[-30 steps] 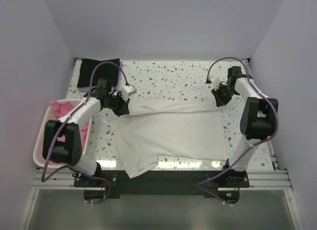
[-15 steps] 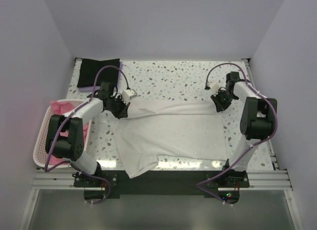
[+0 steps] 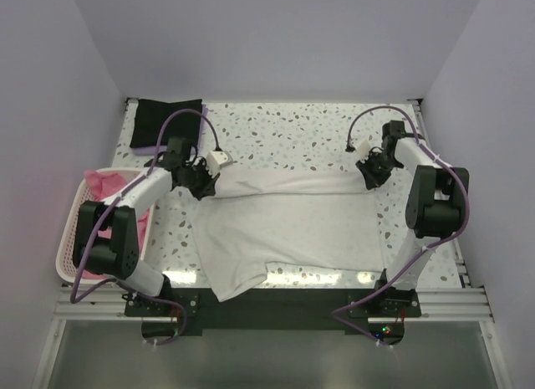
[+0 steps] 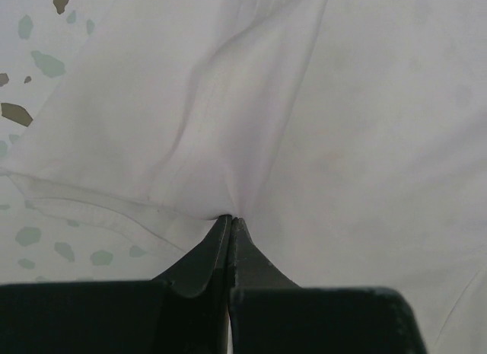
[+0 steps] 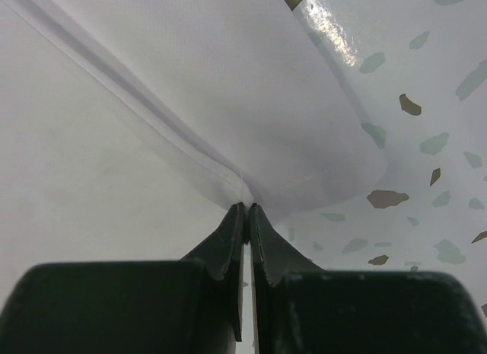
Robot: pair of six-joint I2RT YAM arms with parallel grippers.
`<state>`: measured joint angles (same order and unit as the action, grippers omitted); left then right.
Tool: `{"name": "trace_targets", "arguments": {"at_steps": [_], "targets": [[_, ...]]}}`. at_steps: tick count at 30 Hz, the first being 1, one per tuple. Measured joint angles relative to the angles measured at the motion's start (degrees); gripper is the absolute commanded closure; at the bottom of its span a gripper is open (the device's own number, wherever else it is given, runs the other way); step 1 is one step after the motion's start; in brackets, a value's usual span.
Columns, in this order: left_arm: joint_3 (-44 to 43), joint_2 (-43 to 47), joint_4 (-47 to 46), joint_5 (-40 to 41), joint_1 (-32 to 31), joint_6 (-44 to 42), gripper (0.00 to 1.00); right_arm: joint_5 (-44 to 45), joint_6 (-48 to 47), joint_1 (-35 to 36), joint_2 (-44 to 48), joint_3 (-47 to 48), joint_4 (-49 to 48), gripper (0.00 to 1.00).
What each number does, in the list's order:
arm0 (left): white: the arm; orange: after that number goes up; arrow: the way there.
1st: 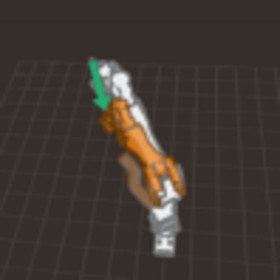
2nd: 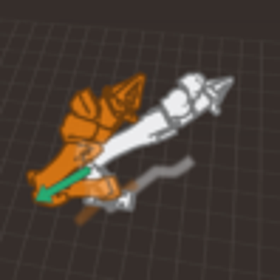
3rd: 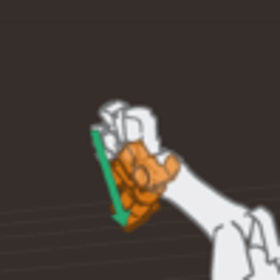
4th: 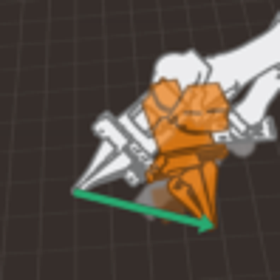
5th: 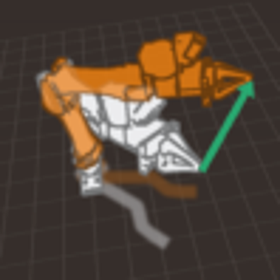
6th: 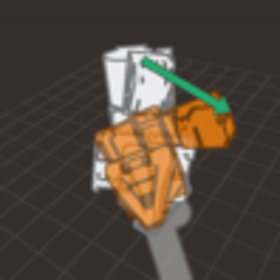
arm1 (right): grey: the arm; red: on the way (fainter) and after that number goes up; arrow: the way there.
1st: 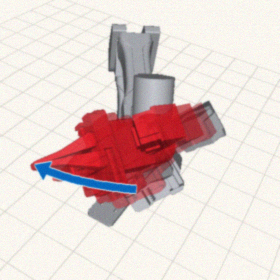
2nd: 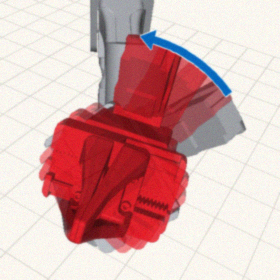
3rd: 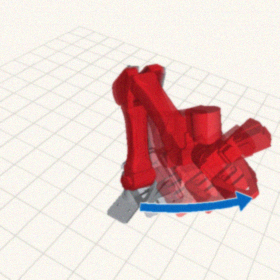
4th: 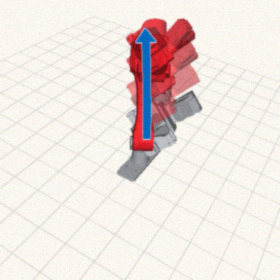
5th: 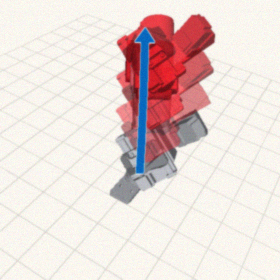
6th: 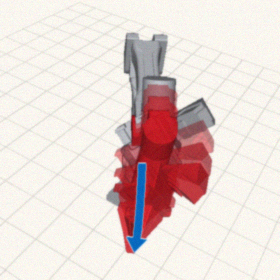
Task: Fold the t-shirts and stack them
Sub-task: Fold the tshirt
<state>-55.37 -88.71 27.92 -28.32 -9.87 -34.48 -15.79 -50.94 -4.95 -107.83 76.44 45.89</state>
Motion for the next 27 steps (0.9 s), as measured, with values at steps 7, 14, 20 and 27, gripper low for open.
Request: {"name": "trace_targets", "arguments": {"at_steps": [7, 14, 20, 27], "targets": [[-0.11, 0.33, 4.22, -1.49, -1.97, -5.86, 0.68, 0.42, -1.62, 0.0, 0.0, 0.46, 2.6, 0.69], [-8.61, -1.6, 9.86, -1.68, -5.05, -9.46, 0.6, -0.68, -1.51, 0.0, 0.0, 6.32, 8.79, 0.6], [-15.65, -6.99, 9.05, 0.09, -11.17, -9.68, 0.54, -1.97, -0.5, 0.0, -0.02, 10.34, 10.36, 0.53], [-19.02, -15.67, 8.55, 4.52, -16.17, -10.12, 0.52, -2.03, 0.96, 0.07, -1.62, 10.34, 11.61, 0.52]]}}
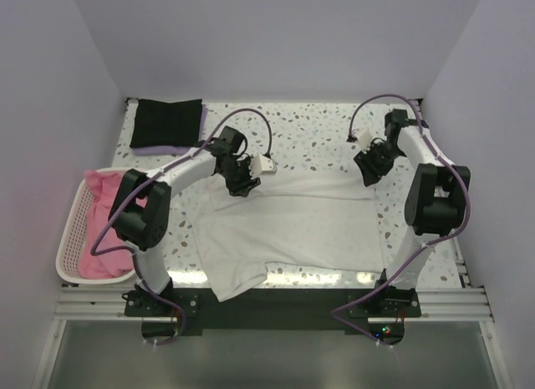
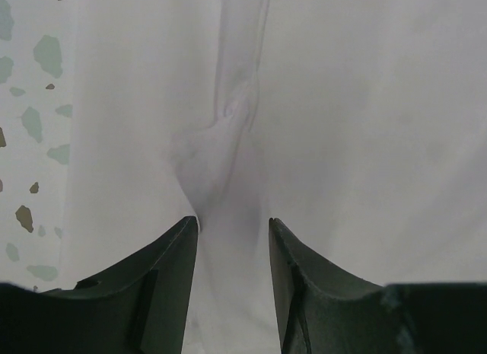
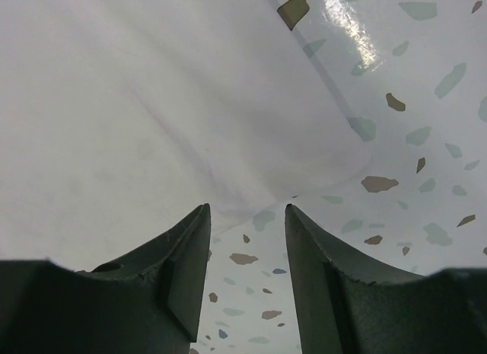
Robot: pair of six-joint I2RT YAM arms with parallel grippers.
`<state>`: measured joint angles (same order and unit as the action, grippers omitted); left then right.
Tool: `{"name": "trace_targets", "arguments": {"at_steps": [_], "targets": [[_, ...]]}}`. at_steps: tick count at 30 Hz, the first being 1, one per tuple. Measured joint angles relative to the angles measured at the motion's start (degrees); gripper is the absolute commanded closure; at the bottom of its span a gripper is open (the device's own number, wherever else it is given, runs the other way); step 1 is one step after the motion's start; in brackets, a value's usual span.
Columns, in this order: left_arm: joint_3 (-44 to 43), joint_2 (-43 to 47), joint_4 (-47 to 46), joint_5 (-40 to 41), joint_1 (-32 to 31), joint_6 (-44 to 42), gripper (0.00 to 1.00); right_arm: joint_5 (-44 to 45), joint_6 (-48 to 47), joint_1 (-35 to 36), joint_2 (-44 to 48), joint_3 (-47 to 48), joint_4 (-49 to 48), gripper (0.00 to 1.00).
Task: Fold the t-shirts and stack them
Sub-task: Fold the tshirt
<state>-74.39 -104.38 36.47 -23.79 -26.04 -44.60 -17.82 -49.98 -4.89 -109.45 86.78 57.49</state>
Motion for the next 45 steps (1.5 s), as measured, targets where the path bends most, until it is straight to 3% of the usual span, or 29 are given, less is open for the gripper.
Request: {"name": "trace_targets", "arguments": {"at_steps": [6, 10, 17, 20, 22, 24, 27, 34, 42, 45], "targets": [[-1.95, -3.41, -0.98, 4.42, -1.57, -0.66, 0.55, 0.26, 0.22, 0.07, -0.76, -1.7, -0.44, 0.54], [-3.41, -4.66, -1.25, 5.16, -2.34, -0.94, 0.77, 0.35, 0.42, 0.07, -2.08, -2.97, -0.61, 0.56], [-3.13, -4.24, -0.68, 5.25, -6.25, -1.38, 1.0, 0.35, 0.66, 0.07, -2.93, -3.41, -0.94, 0.57], [-2.6, -2.86, 0.57, 5.38, -9.22, -0.9, 0.99, 0.35, 0.66, 0.07, -2.93, -3.45, -0.98, 0.57], [-2.6, -2.1, 1.6, 5.53, -11.19, 0.02, 0.8, 0.35, 0.66, 0.07, -2.93, -3.45, -0.96, 0.57], [-2.51, -1.7, 2.6, 5.55, -13.07, 1.2, 0.71, 0.35, 0.66, 0.07, -2.93, -3.45, -0.96, 0.57], [-0.87, -1.09, 2.86, 5.53, -14.56, 2.45, 0.67, 0.37, 0.63, 0.07, -2.93, -3.45, -0.94, 0.57], [1.55, 2.27, 4.81, 5.05, -13.18, 3.65, 0.67, 0.39, 0.57, 0.07, -2.91, -3.45, -0.85, 0.59], [-0.87, 4.52, 4.15, 0.7, 0.46, 6.54, 0.67, 0.35, 0.68, 0.13, -2.91, -3.48, -0.72, 0.61], [-0.83, 4.02, 3.82, 1.2, 2.54, 7.78, 0.67, 0.35, 0.85, 0.42, -2.89, -3.63, -0.7, 0.61]]}}
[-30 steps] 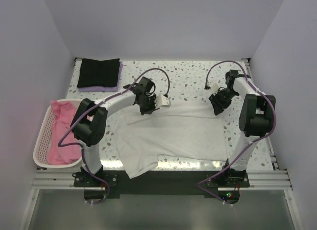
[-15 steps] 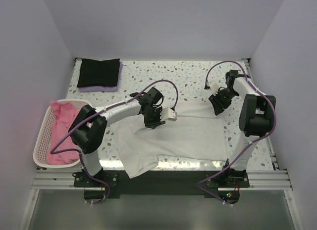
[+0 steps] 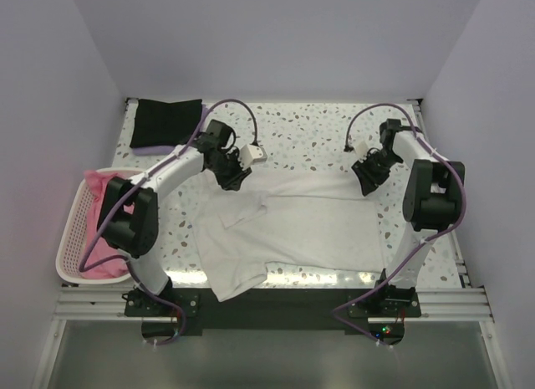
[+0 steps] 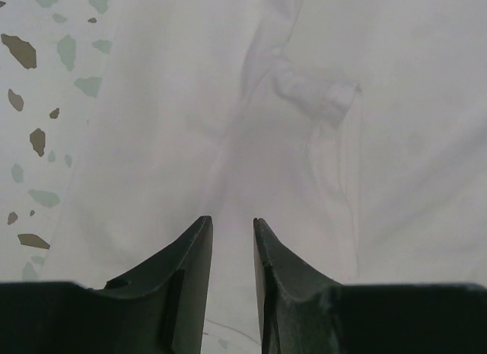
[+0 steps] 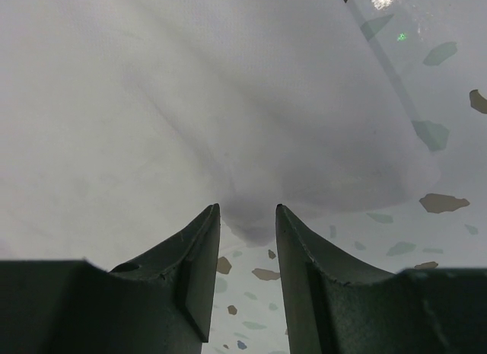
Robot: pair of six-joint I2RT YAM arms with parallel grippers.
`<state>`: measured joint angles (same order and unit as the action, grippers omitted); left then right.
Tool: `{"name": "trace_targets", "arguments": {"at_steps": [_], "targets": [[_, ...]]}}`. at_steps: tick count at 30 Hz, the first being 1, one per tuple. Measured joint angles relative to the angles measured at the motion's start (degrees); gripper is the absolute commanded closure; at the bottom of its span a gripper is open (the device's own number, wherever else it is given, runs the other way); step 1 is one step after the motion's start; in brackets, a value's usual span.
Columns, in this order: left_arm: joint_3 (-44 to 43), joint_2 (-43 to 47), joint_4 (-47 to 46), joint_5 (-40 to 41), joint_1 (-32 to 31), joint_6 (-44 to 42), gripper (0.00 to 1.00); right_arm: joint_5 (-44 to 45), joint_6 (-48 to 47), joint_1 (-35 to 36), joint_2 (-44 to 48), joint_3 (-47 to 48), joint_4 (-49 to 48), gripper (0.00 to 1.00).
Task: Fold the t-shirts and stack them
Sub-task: Fold the tshirt
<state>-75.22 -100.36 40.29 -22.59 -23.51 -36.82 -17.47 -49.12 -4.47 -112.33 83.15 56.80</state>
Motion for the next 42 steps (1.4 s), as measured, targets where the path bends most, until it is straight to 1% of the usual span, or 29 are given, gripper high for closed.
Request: {"name": "trace_targets", "arguments": {"at_steps": [6, 8, 14, 19, 22, 25, 26, 27, 28, 29, 30, 31, 35, 39, 42], "targets": [[0.04, -1.81, -0.83, 0.55, 1.75, 2.84, 0.65, 0.48, -0.07, 0.74, 0.33, -2.03, -0.17, 0.57], [0.04, -2.49, -1.44, 0.83, 3.28, 4.02, 0.65, 1.27, -0.09, 1.03, 0.52, -3.1, -0.7, 0.57], [-0.28, -4.68, -3.06, 2.36, 8.33, 7.34, 0.67, 4.57, 0.04, 1.42, 0.57, -4.81, -2.64, 0.6], [-0.42, -7.61, -4.98, 4.02, 9.94, 9.27, 0.69, 6.84, 0.07, 1.46, 0.63, -5.6, -3.8, 0.62], [-0.42, -9.6, -5.95, 5.35, 10.05, 10.05, 0.71, 7.52, 0.04, 1.53, 0.87, -5.95, -3.87, 0.62], [0.31, -11.1, -7.15, 6.69, 10.1, 10.32, 0.77, 7.76, 0.04, 1.53, 1.01, -6.21, -3.87, 0.63], [0.55, -10.93, -7.54, 7.1, 10.16, 10.32, 0.8, 7.8, 0.04, 1.53, 1.09, -6.27, -3.89, 0.63], [1.07, -10.75, -8.35, 7.3, 10.23, 10.29, 0.8, 7.89, 0.04, 1.53, 1.14, -6.34, -3.87, 0.65], [1.49, -10.49, -8.87, 7.58, 10.32, 10.29, 0.8, 7.96, 0.04, 1.53, 1.14, -6.34, -3.87, 0.69], [2.03, -10.05, -9.46, 7.61, 10.38, 10.29, 0.85, 8.13, 0.13, 1.53, 1.16, -6.34, -3.89, 0.7], [2.78, -9.53, -9.79, 7.72, 10.38, 10.27, 0.86, 8.39, 0.28, 1.53, 1.2, -6.34, -3.89, 0.71], [3.45, -8.98, -9.84, 7.82, 10.38, 10.21, 0.87, 8.57, 0.52, 1.53, 1.22, -6.34, -3.82, 0.72], [5.07, -6.08, -8.5, 7.32, 10.47, 10.19, 0.88, 8.61, 2.38, 1.51, 1.49, -4.48, -2.4, 0.71], [4.5, -2.43, -8.79, 5.62, 10.6, 10.73, 0.9, 7.28, 5.64, 1.51, 2.78, 0.33, -1.53, 0.71], [3.17, -2.01, -9.84, 4.61, 10.64, 11.58, 0.91, 6.93, 7.91, 1.57, 3.72, 3.13, -1.99, 0.72]]}}
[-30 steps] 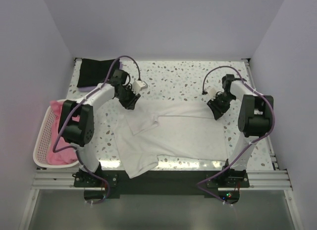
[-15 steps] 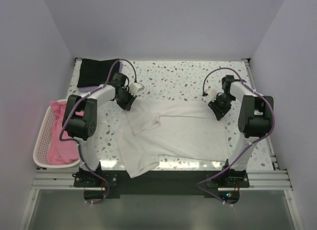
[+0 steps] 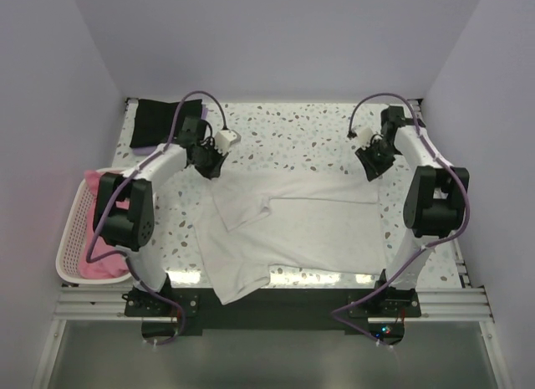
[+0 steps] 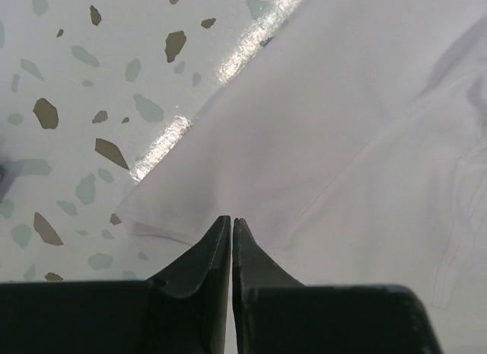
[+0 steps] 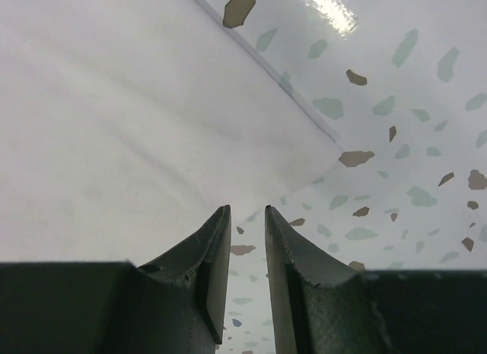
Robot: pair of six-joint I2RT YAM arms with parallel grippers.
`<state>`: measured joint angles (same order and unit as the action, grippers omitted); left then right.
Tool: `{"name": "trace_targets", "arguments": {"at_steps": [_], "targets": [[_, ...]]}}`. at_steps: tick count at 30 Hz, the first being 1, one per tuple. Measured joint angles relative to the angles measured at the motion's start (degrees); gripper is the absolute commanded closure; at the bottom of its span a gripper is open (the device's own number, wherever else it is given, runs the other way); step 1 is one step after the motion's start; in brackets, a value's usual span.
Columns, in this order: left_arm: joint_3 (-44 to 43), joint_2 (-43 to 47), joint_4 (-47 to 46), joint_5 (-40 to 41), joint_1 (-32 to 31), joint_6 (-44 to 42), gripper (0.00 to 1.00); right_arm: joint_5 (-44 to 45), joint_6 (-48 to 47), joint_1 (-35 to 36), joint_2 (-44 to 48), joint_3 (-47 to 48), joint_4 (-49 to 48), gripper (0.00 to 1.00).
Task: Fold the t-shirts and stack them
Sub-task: Fold the tshirt
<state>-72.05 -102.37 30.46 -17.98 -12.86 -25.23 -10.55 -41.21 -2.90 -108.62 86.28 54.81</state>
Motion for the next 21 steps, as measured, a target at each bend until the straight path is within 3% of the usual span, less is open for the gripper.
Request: {"name": "trace_targets", "arguments": {"at_steps": [16, 21], "targets": [[0.17, -7.76, -3.19, 1.95, 0.22, 3.32, 0.94, 5.77, 5.33, 1.86, -7.08, -3.28, -6.86, 0.73], [-5.44, -11.96, -3.76, 1.81, 1.16, 3.45, 0.93, 7.93, 7.04, 1.88, -9.97, 0.85, -8.66, 0.73]]}}
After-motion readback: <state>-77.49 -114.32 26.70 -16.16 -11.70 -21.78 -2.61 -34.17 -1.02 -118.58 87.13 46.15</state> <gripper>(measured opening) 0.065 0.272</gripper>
